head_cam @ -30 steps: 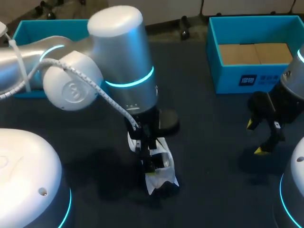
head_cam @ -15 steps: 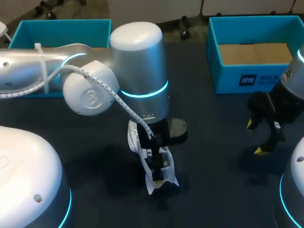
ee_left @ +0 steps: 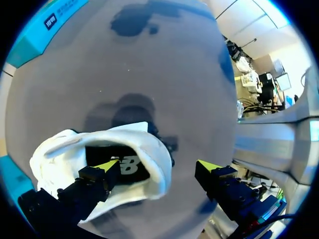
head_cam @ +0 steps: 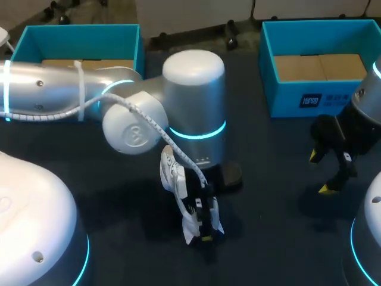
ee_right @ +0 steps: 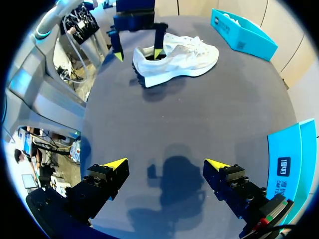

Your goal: Take the shoe out of the shoebox, open the shoe tongue, remove and reinsert the insole, then place the shoe into the shoebox

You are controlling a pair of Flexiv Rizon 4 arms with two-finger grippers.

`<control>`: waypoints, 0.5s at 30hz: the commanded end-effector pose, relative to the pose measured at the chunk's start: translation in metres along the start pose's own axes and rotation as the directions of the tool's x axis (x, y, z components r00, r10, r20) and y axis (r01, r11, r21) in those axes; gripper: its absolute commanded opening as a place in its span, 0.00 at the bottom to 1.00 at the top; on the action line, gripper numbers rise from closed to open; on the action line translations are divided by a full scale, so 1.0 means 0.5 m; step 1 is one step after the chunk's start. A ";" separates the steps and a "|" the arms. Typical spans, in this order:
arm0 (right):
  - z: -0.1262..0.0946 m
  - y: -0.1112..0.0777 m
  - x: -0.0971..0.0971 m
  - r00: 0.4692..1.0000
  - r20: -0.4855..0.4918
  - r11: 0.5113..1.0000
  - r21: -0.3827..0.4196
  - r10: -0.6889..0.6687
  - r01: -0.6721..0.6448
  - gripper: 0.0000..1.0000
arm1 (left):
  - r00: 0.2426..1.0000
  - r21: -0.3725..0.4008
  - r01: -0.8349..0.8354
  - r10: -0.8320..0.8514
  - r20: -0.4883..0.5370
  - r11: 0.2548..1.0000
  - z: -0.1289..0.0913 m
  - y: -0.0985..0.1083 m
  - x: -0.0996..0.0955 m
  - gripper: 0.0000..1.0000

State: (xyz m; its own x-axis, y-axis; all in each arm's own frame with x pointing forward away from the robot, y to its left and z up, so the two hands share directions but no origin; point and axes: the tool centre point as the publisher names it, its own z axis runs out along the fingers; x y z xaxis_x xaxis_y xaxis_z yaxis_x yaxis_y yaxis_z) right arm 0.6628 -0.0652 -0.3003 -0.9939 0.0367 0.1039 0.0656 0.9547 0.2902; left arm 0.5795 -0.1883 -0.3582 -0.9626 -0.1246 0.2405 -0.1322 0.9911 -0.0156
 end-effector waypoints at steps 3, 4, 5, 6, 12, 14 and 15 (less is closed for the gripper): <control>0.001 -0.001 0.001 1.000 0.001 1.000 0.000 -0.001 0.001 1.00 | 1.000 -0.022 0.004 -0.005 -0.018 1.000 0.045 -0.026 -0.011 1.00; 0.001 -0.001 0.001 1.000 0.001 1.000 0.000 -0.001 0.001 1.00 | 1.000 -0.021 0.005 -0.005 -0.015 1.000 0.046 -0.026 -0.010 1.00; 0.001 -0.001 0.001 1.000 0.001 1.000 0.000 -0.001 0.001 1.00 | 1.000 -0.023 0.009 -0.009 -0.004 1.000 0.047 -0.026 -0.007 1.00; 0.001 -0.001 0.001 1.000 0.001 1.000 0.000 -0.001 0.001 1.00 | 1.000 -0.023 0.010 -0.010 -0.003 1.000 0.048 -0.026 -0.006 1.00; 0.001 -0.001 0.001 1.000 0.001 1.000 0.000 -0.001 0.001 1.00 | 0.999 -0.034 0.034 -0.033 0.035 0.999 0.056 -0.026 -0.004 1.00; 0.001 -0.001 0.001 1.000 0.001 1.000 0.000 -0.001 0.001 1.00 | 0.997 -0.032 0.041 -0.039 0.060 0.999 0.054 -0.022 0.004 1.00; 0.001 -0.001 0.001 1.000 0.001 1.000 0.000 -0.001 0.001 1.00 | 0.997 -0.029 0.039 -0.038 0.063 0.999 0.052 -0.020 0.008 1.00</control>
State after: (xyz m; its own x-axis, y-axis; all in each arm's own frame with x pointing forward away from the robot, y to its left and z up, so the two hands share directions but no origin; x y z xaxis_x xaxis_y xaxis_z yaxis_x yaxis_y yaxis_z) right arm 0.6627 -0.0652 -0.3003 -0.9939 0.0367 0.1039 0.0656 0.9547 0.2902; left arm 0.5780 -0.1995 -0.3861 -0.9666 -0.1633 0.1975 -0.1623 0.9865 0.0216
